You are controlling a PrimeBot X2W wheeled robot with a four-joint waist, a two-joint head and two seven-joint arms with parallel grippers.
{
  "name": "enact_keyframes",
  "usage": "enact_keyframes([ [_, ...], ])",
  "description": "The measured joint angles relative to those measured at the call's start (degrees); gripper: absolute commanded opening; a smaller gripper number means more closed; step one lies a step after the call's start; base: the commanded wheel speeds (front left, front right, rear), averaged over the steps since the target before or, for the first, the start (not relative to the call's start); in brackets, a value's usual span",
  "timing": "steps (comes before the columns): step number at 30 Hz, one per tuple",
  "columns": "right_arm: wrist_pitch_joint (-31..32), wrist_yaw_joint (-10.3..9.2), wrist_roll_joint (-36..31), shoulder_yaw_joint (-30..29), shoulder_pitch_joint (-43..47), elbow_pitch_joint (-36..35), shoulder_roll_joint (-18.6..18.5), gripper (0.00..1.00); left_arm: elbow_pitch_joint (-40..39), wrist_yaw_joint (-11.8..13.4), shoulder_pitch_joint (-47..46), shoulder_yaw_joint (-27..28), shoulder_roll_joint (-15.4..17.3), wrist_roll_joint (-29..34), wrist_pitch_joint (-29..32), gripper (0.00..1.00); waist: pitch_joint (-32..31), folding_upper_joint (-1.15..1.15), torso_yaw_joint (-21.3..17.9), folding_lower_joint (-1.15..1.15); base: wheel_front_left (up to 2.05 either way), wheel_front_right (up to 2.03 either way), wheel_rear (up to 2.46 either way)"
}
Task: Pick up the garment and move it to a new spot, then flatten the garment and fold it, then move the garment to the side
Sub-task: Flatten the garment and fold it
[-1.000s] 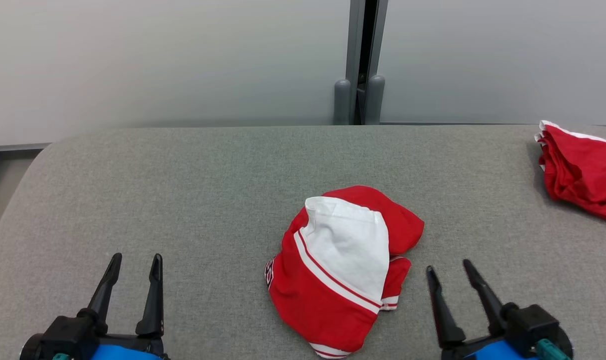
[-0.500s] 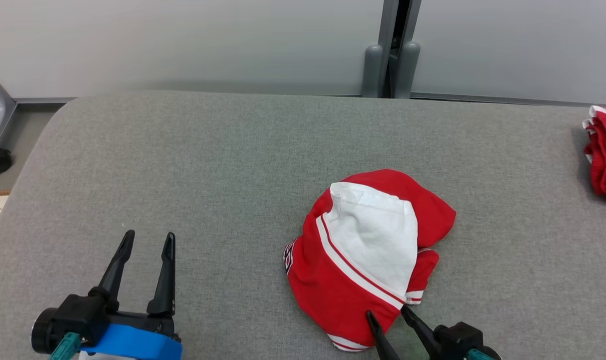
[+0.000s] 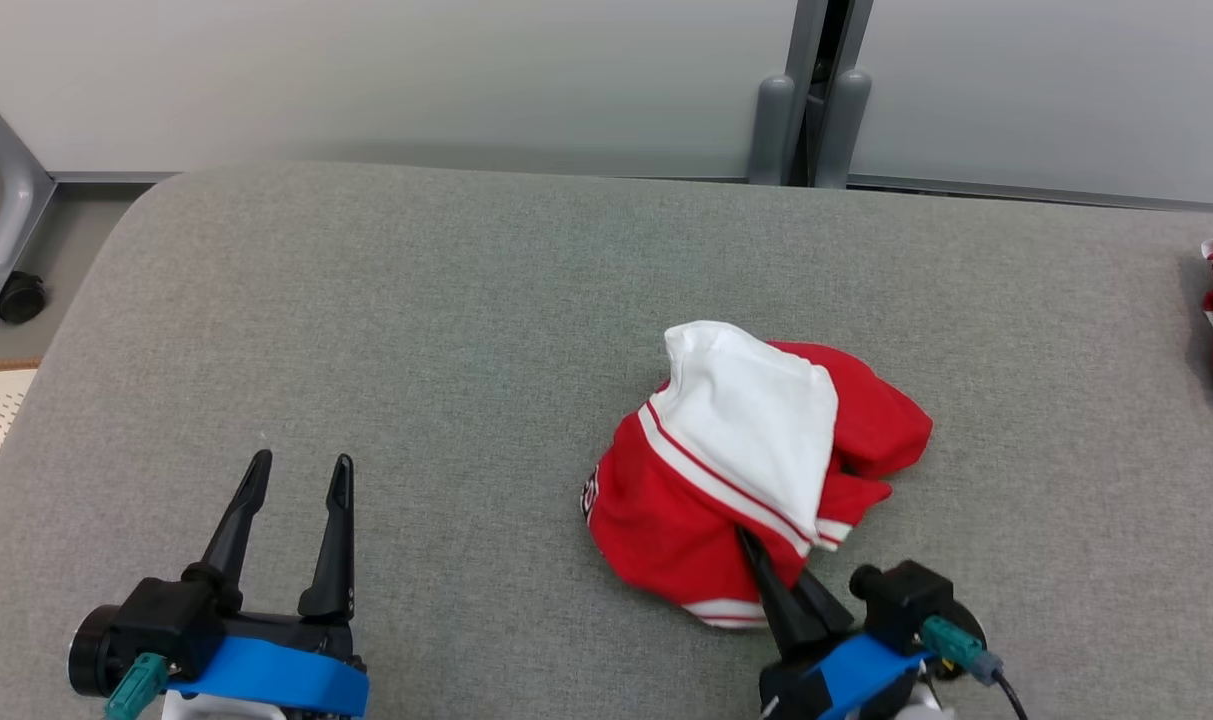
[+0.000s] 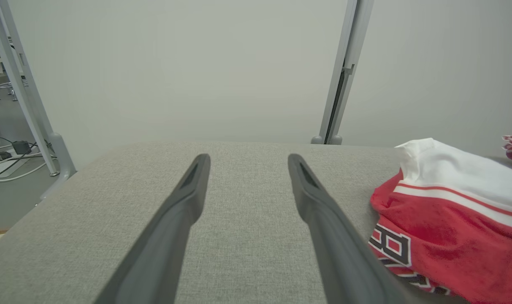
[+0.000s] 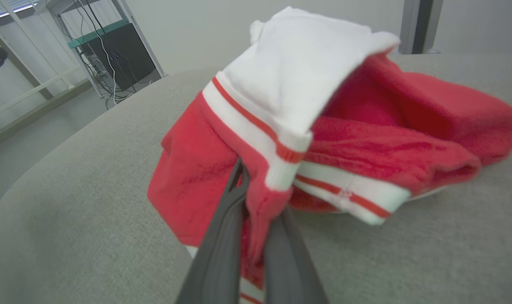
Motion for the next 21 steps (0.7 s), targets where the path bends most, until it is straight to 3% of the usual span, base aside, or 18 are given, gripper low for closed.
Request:
enact_keyframes([
  [12, 4.91, 0.0, -1.69, 7.39, -12.31, -10.76, 0.0, 0.0, 0.58, -1.81, -1.79, -0.1, -2.29, 1.52, 0.0, 1.0, 1.09, 0.0, 2.07, 0.0, 0.0, 0.0, 0.0],
  [21, 5.87, 0.0, 4.77, 16.19, -26.05, -1.87, 0.02, 0.0, 3.0, -3.27, -5.08, -1.1, -4.61, 2.14, -0.01, 1.0, 3.83, 0.0, 6.89, -0.01, 0.0, 0.0, 0.0],
])
